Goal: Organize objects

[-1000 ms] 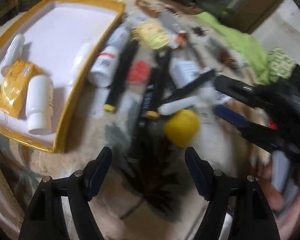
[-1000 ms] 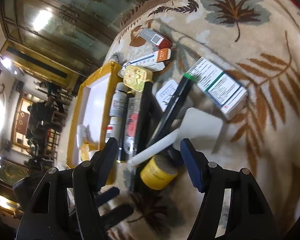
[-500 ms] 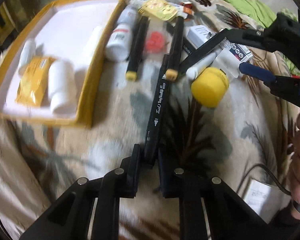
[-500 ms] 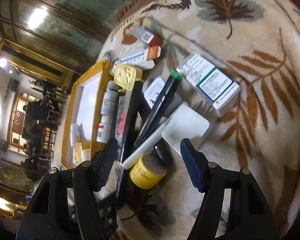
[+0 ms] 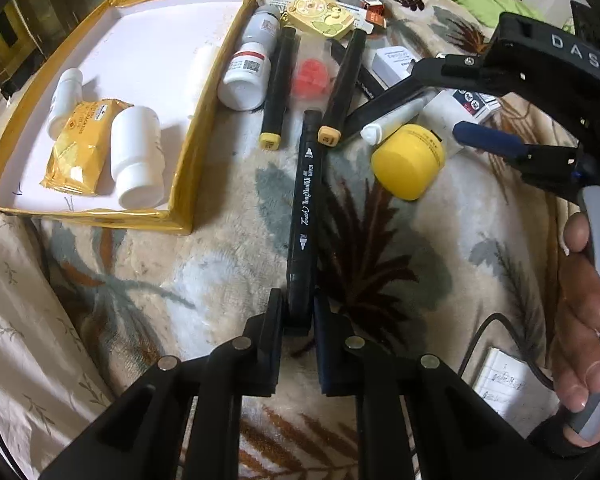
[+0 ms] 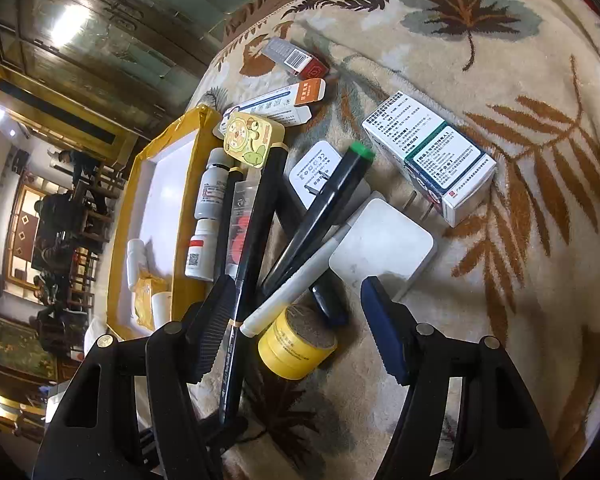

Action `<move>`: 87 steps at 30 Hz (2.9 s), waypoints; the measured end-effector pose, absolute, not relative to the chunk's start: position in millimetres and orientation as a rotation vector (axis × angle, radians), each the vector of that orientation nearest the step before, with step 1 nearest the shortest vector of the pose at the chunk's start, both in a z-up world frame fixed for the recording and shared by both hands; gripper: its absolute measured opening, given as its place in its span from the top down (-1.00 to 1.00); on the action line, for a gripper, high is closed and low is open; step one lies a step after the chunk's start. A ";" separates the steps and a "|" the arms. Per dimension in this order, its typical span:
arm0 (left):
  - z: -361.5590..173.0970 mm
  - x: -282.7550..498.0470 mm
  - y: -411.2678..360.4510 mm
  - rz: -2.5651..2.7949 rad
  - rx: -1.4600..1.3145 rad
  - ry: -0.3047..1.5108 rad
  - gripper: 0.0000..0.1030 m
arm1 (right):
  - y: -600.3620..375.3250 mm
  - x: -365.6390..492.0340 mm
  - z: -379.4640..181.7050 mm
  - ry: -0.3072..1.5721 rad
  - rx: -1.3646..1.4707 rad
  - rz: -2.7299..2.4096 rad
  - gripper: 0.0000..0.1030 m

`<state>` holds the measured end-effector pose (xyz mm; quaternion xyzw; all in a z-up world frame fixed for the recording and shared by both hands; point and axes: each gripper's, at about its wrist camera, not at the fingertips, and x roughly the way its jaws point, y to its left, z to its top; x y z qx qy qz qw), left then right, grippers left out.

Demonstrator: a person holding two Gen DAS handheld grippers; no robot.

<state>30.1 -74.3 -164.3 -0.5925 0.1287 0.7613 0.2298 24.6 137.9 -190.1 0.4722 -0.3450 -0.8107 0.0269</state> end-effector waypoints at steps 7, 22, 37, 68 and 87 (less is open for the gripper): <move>-160.7 31.0 -74.4 2.078 -1.623 0.357 0.77 | 137.1 26.1 -188.7 -1.079 1.455 -2.496 -0.28; -162.5 25.1 -100.3 1.987 -1.585 0.135 0.75 | 161.1 29.1 -190.6 -1.081 1.457 -2.437 -0.28; -166.3 8.1 -56.3 2.004 -1.544 0.166 0.01 | 176.9 38.5 -172.8 -0.985 1.489 -2.532 -0.28; -168.2 27.0 -79.7 2.064 -1.567 0.290 0.75 | 171.8 32.6 -191.1 -0.981 1.430 -2.589 0.98; -188.0 16.8 -58.0 2.049 -1.603 0.330 0.74 | 158.4 13.0 -223.8 -1.111 1.471 -2.399 0.17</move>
